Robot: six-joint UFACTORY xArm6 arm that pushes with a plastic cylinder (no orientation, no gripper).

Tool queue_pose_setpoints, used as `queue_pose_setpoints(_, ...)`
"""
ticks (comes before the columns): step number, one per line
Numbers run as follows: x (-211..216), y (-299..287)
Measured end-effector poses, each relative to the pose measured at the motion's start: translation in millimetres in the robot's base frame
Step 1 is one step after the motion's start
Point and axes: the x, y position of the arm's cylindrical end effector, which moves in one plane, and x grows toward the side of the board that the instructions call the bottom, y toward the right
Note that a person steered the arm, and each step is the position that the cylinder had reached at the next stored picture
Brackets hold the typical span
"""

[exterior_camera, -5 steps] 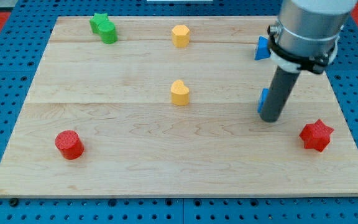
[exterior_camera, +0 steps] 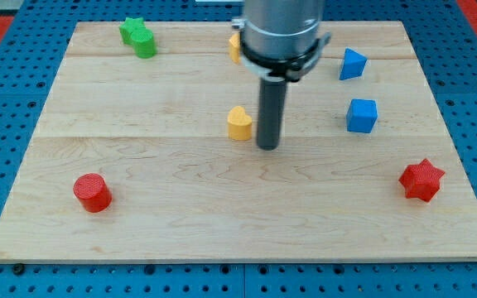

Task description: Move the red circle right and a bit up

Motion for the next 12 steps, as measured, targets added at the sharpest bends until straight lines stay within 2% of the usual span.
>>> queue_pose_setpoints(1, 20, -81)
queue_pose_setpoints(3, 20, -230)
queue_pose_setpoints(4, 21, -290)
queue_pose_setpoints(5, 46, -322)
queue_pose_setpoints(6, 86, -298)
queue_pose_setpoints(7, 90, -242)
queue_pose_setpoints(8, 78, -206)
queue_pose_setpoints(9, 85, -169)
queue_pose_setpoints(12, 83, -119)
